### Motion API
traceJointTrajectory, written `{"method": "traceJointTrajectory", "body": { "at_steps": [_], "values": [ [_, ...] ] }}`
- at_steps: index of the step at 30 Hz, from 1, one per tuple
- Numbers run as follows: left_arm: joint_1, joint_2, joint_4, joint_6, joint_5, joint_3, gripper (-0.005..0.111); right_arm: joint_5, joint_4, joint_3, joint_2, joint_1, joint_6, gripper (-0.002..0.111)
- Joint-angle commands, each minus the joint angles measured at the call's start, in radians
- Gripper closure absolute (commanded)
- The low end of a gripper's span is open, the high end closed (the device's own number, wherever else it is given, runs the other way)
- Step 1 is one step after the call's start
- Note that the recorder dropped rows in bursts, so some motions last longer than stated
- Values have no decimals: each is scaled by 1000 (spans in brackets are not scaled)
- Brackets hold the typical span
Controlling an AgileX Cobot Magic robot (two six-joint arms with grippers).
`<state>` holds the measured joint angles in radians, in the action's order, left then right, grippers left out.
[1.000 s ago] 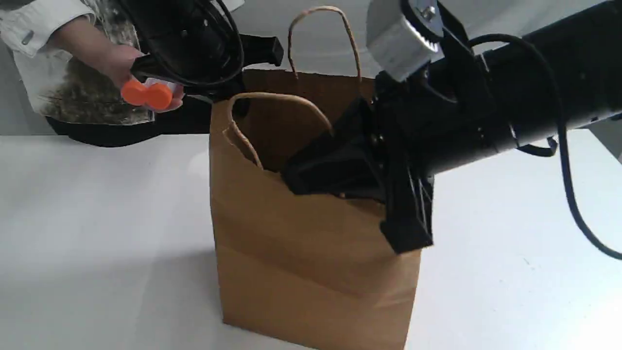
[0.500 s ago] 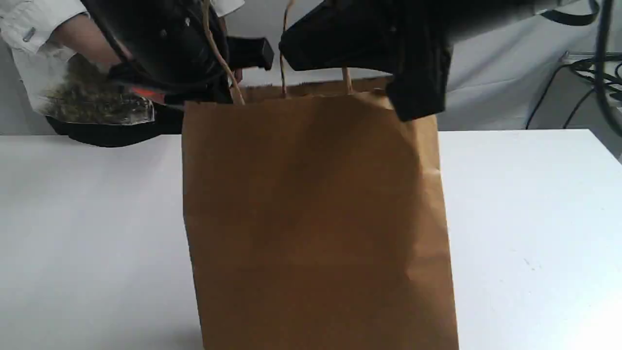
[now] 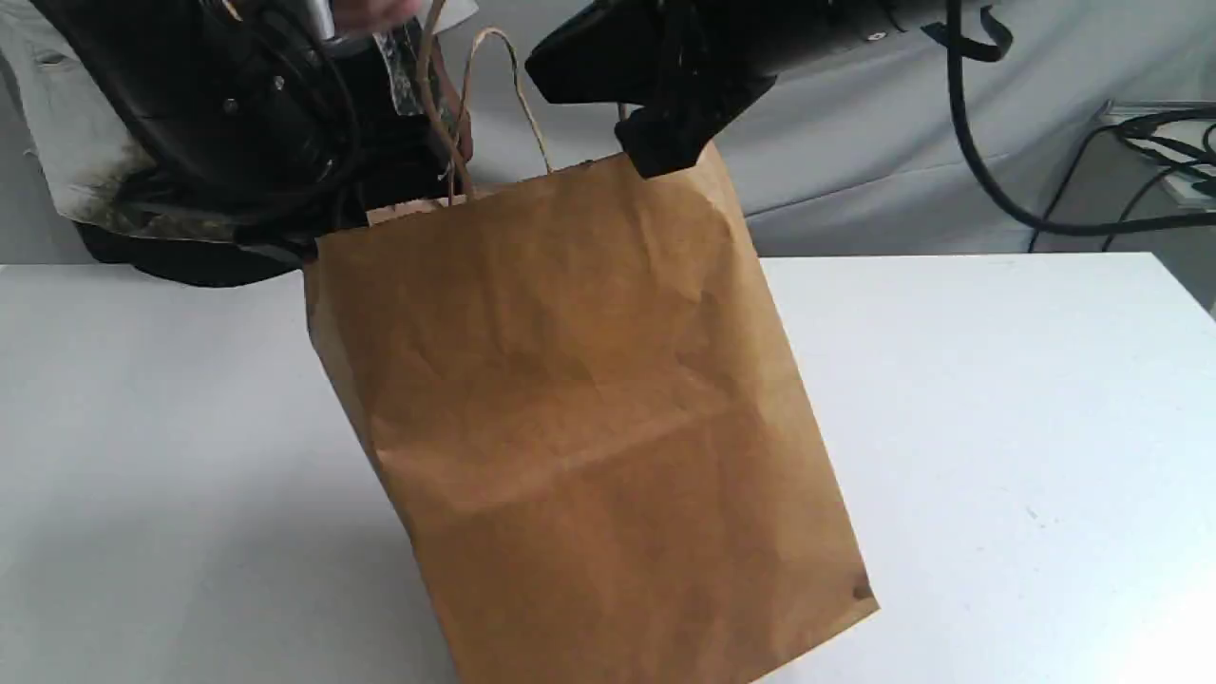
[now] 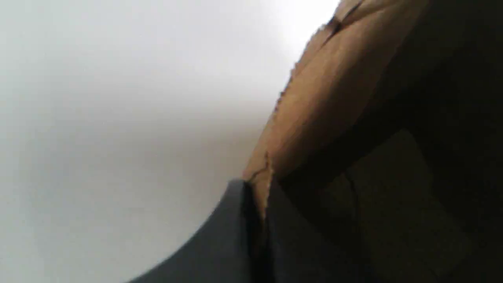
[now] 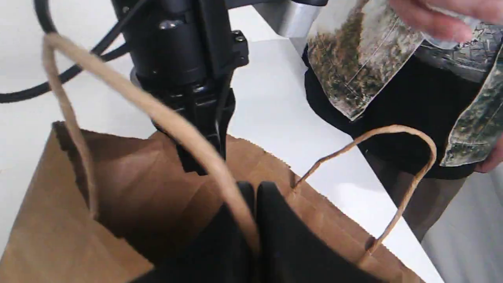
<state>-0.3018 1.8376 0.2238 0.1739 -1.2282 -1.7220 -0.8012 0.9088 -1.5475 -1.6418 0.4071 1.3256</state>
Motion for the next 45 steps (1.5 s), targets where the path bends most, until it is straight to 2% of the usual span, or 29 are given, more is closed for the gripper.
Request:
{"method": "traceJointTrajectory", "body": {
  "at_steps": [1, 19, 24, 38, 45],
  "values": [
    [2, 0, -2, 2, 7, 7, 107, 33, 11, -8, -7, 3, -3, 108],
    [2, 3, -2, -23, 7, 7, 107, 31, 11, -8, -25, 3, -3, 108],
    [2, 3, -83, -25, 7, 7, 107, 31, 11, -8, -25, 3, -3, 108],
    [2, 3, -75, -49, 7, 7, 107, 27, 11, -8, -16, 3, -3, 108],
    [2, 3, -157, -104, 7, -35, 107, 29, -2, -8, 6, 3, -3, 108]
  ]
}}
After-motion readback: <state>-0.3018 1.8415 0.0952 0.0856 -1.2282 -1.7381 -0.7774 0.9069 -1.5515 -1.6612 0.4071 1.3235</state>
